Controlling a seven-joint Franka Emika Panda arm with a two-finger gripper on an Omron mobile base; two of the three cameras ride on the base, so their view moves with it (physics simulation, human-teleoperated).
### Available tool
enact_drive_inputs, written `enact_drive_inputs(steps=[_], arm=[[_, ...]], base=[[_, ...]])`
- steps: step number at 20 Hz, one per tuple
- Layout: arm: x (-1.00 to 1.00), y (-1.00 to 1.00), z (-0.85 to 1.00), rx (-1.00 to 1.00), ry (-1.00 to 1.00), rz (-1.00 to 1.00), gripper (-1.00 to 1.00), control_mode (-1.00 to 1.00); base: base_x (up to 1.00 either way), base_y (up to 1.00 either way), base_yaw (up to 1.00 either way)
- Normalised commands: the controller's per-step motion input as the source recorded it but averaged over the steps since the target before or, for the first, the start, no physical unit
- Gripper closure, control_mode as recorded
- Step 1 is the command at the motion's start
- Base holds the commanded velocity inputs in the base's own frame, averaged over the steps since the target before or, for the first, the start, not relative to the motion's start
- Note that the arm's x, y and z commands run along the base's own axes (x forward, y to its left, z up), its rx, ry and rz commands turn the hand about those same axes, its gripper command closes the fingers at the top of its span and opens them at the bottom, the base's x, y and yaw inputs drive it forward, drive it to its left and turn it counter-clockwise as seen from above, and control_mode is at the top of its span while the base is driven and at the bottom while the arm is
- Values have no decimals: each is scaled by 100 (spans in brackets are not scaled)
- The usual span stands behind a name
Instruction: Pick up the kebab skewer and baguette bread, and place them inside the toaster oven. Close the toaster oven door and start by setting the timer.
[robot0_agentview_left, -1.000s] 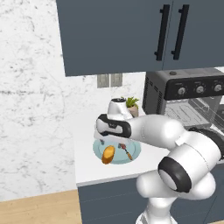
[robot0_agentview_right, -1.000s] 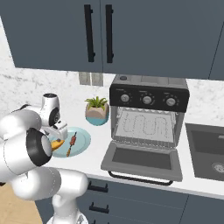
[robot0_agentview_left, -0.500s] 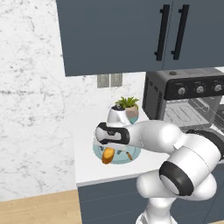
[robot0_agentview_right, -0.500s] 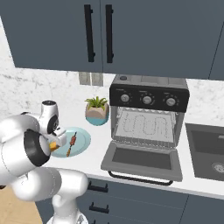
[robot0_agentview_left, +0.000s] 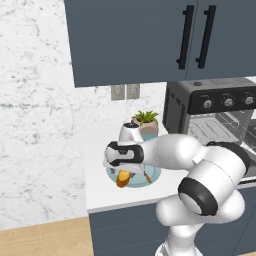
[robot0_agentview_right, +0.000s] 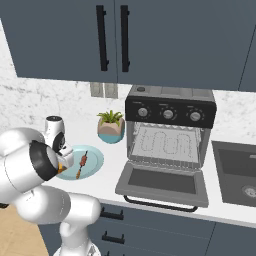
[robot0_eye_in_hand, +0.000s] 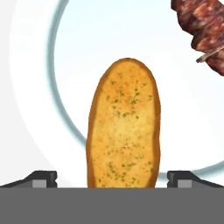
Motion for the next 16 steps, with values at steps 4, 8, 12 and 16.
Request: enact_drive_inputs(steps=[4, 8, 12, 16], arm=[[-3, 0, -3, 0, 0, 0, -100, -100], [-1, -3, 0, 0, 0, 0, -100, -100], [0, 0, 0, 0, 0, 0, -100, -100], [0, -3, 0, 0, 0, 0, -100, -100]], base=[[0, 0, 0], [0, 0, 0], [0, 0, 0], [0, 0, 0]])
